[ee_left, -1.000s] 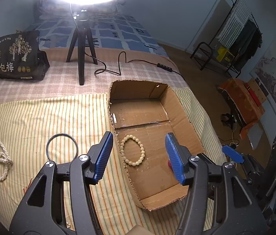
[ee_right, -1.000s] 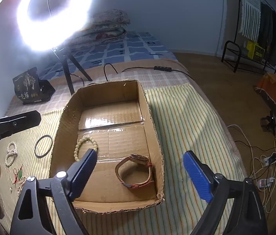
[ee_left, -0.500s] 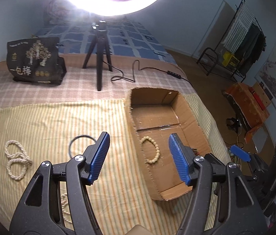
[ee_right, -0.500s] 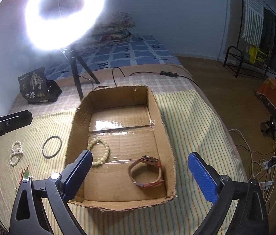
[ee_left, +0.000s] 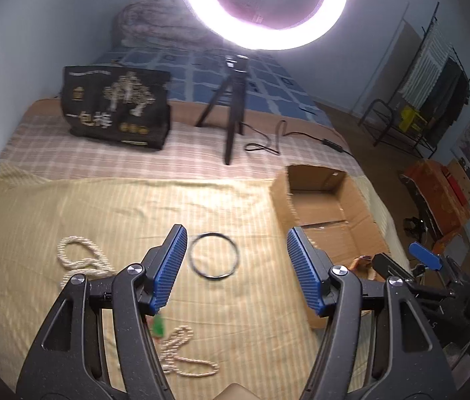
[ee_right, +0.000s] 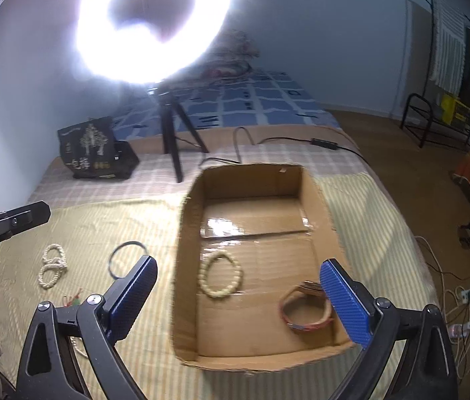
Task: Organize jewelry
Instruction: 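Lift both open tools out of the box toward the remaining jewelry, then grasp the black ring bangle with the right tool while the left tool grasps a white pearl necklace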
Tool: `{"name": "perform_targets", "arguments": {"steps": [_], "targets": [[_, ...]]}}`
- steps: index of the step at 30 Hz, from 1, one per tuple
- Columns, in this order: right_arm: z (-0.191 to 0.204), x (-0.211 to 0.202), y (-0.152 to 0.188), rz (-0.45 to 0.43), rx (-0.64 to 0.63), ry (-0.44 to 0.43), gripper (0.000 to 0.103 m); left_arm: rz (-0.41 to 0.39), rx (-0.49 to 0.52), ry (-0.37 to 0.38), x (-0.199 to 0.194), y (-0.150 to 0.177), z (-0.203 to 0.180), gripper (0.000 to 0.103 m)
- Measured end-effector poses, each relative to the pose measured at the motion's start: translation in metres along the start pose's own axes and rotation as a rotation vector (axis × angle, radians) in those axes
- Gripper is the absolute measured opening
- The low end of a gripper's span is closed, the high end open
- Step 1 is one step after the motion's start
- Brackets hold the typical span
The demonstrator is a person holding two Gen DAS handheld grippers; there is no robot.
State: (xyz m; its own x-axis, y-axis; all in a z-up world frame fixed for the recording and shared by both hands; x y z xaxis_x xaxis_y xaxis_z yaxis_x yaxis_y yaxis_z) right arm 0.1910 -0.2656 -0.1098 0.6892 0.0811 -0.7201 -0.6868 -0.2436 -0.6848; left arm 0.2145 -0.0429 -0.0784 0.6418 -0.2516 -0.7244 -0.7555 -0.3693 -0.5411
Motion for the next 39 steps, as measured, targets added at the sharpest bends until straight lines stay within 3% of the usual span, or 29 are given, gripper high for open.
{"name": "perform_targets", "arguments": {"steps": [11,24,36,39], "targets": [[0.070,0.013,-0.022,-0.048,-0.122,-0.037,0.099,-0.026,-0.042,-0.078,-0.020,-0.016,0.078,0.064],[0.128,0.056,-0.025,0.032,-0.199,-0.125,0.097,-0.002,-0.139,-0.169,-0.017,-0.021,0.168,0.064],[0.160,0.094,-0.008,0.152,-0.254,-0.249,0.073,0.102,-0.142,-0.179,0.008,-0.002,0.198,0.064],[0.168,0.102,-0.001,0.173,-0.296,-0.259,0.069,0.142,-0.160,-0.188,0.019,0.006,0.206,0.055]]}}
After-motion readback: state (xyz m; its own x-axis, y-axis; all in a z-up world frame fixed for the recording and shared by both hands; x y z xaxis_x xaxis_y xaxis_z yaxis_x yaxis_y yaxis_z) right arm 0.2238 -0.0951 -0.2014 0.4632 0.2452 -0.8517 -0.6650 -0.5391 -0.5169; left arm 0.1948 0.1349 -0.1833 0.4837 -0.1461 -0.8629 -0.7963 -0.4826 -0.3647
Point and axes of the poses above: each gripper's, at about its wrist camera, not at the fingertips, and x roughly the way its jaws point, z to its left, y to its underside, the point moved 6 cm from there along x, roughly the way its jaws point, and after that the axes turned 15 degrees about -x, right-handed, at the moved point
